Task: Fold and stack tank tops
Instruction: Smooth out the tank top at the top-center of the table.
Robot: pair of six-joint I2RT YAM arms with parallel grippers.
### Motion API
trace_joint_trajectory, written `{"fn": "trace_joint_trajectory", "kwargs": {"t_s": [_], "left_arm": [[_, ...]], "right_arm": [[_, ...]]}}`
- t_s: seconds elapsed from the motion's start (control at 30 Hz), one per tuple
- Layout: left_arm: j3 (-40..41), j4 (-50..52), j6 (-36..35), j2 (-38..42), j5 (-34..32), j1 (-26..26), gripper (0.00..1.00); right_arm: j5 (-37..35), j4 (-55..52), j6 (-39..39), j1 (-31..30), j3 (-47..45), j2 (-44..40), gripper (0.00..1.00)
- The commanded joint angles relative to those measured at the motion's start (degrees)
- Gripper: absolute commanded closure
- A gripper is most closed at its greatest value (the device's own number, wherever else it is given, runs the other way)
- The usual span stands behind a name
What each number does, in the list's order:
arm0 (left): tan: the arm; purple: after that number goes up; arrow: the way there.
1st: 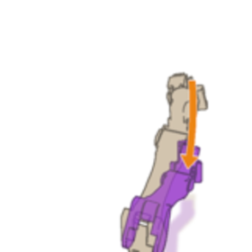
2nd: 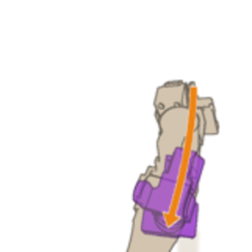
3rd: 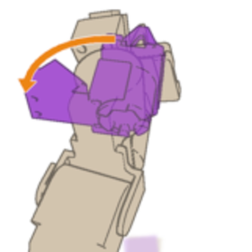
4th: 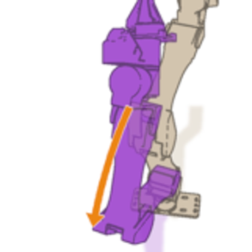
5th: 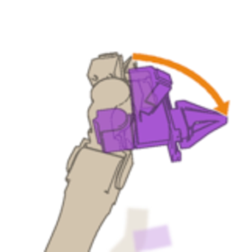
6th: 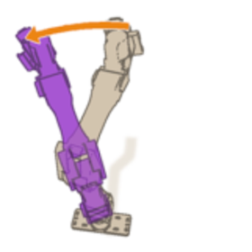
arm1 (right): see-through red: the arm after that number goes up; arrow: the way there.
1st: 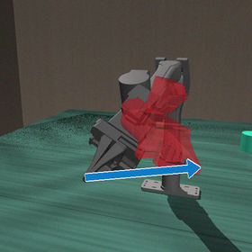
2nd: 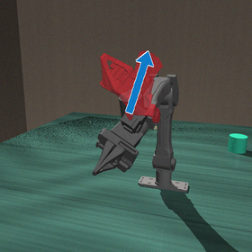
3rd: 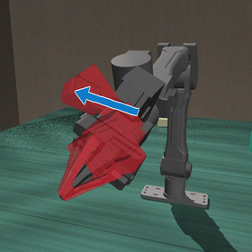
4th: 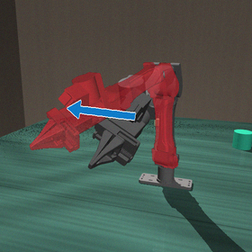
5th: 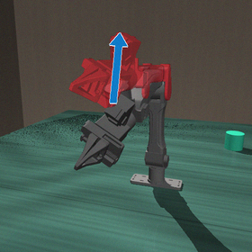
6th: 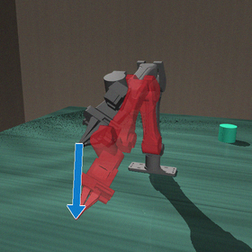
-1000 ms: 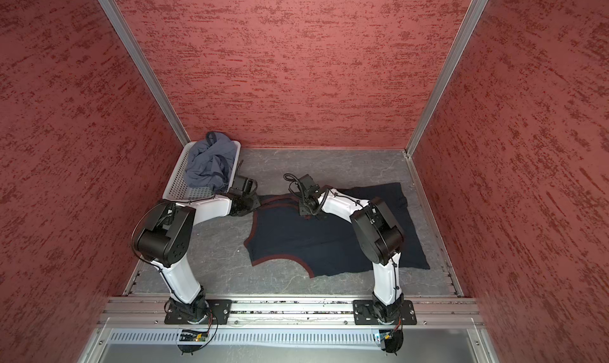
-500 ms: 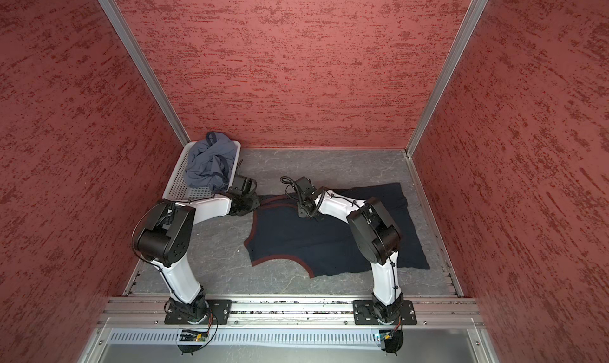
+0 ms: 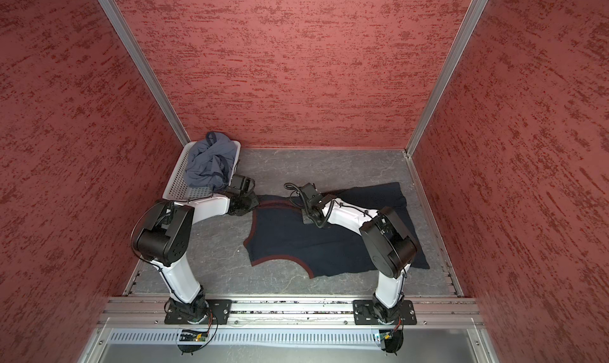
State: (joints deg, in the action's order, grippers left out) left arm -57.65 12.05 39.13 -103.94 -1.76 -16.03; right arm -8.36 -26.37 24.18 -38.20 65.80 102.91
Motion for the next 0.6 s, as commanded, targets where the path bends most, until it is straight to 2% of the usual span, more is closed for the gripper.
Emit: {"fn": "trace_joint_trajectory", "kwargs": {"t_s": [0.0,0.13,0.2,0.37,0.4,0.47,0.57], "left_arm": [[0.17,1.21,0.56,-0.09,-1.21,0.56,0.96],[1.25,0.24,0.59,1.33,-1.58,0.44,0.9],[2.25,-0.82,0.54,2.87,-1.83,0.12,0.79],[1.6,1.32,-0.44,7.16,-4.07,-0.75,0.69],[1.13,2.28,-0.75,8.08,-4.81,-0.81,0.66],[0.25,3.87,-1.36,9.87,-6.26,-1.14,0.63],[-0.85,6.01,-2.11,12.34,-8.21,-1.88,0.57]], "right_arm": [[-0.08,1.04,0.44,-0.38,-0.55,-0.18,0.96],[-0.4,0.93,0.94,-0.39,-0.84,2.05,0.94],[-0.27,0.26,0.79,-0.32,-0.09,2.85,0.88],[2.19,0.2,0.28,-0.21,0.25,0.19,0.6],[2.39,-0.19,-0.05,-0.14,0.34,-0.5,0.49],[2.2,-1.16,-0.51,0.26,0.5,-2.35,0.38],[2.99,-1.34,-1.18,1.74,-0.59,-5.21,0.3]]}}
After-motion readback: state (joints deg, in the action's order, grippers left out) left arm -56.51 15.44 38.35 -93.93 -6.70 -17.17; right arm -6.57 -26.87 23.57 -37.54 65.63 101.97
